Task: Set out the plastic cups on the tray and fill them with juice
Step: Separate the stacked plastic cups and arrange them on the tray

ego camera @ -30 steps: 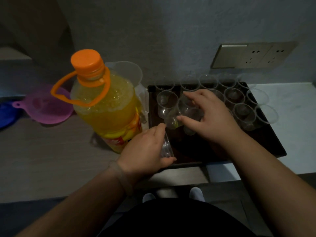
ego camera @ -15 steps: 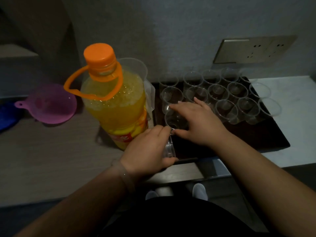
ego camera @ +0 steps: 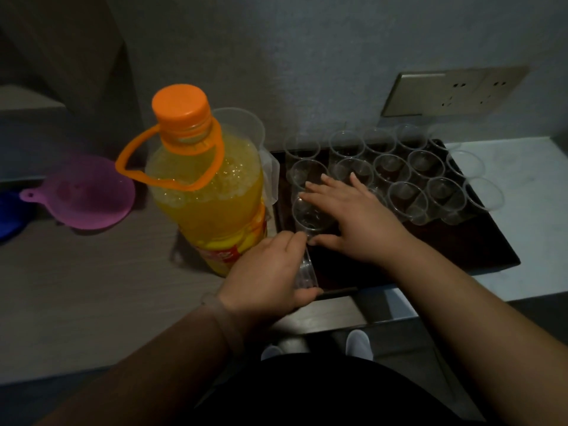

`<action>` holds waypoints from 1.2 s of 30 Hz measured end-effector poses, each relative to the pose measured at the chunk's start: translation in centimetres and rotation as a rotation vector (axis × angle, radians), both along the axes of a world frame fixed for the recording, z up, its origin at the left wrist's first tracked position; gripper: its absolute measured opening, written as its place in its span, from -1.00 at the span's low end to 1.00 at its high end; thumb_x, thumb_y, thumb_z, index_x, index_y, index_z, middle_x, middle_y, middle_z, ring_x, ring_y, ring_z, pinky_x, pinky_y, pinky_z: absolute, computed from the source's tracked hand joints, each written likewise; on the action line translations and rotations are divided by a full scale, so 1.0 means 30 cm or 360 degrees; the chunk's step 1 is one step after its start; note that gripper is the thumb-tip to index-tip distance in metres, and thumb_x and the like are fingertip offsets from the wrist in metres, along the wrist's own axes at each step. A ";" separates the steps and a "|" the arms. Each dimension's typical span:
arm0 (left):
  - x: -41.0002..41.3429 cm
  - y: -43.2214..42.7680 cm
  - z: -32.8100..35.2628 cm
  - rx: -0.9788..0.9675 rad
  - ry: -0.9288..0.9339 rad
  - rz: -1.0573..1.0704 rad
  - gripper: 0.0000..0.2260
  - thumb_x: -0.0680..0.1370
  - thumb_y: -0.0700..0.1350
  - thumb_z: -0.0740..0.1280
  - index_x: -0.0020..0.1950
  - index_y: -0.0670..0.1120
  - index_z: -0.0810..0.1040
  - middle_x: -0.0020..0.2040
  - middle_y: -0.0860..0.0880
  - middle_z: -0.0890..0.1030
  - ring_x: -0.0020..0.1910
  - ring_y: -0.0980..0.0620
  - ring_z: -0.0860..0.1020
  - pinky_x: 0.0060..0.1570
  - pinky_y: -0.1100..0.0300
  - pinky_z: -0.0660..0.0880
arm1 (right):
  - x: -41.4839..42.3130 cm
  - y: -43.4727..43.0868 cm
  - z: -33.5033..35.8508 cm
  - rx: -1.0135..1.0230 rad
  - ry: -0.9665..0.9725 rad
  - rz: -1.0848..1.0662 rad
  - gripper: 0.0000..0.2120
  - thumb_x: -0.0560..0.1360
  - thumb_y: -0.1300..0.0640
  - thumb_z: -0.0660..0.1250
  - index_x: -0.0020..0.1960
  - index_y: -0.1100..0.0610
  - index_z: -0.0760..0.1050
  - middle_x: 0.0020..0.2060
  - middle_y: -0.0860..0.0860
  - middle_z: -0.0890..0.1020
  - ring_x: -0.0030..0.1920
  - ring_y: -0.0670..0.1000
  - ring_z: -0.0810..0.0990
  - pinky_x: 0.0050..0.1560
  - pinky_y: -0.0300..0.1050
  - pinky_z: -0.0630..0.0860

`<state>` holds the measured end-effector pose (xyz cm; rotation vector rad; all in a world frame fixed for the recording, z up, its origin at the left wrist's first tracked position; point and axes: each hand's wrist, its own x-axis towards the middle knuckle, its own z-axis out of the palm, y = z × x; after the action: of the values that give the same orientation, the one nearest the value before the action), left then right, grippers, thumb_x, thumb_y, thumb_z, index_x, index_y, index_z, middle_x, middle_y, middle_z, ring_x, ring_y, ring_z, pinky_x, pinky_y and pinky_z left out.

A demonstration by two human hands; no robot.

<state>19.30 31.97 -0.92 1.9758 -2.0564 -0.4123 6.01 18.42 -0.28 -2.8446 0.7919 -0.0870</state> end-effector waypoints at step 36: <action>-0.038 0.092 -0.088 -0.0402 -0.0336 0.0095 -0.32 0.32 0.27 0.27 0.29 -0.15 0.43 0.09 -0.06 0.58 -0.06 -0.03 0.60 -0.21 0.14 0.53 | -0.176 0.226 -0.014 0.1062 -0.0939 -0.0620 -0.63 0.37 0.00 0.33 0.17 -0.16 0.49 0.06 -0.18 0.58 0.07 -0.27 0.53 0.06 -0.40 0.45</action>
<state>18.16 34.73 -3.55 1.9896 -2.0448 0.0701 0.72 25.19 -0.69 -1.8689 0.9799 -0.5652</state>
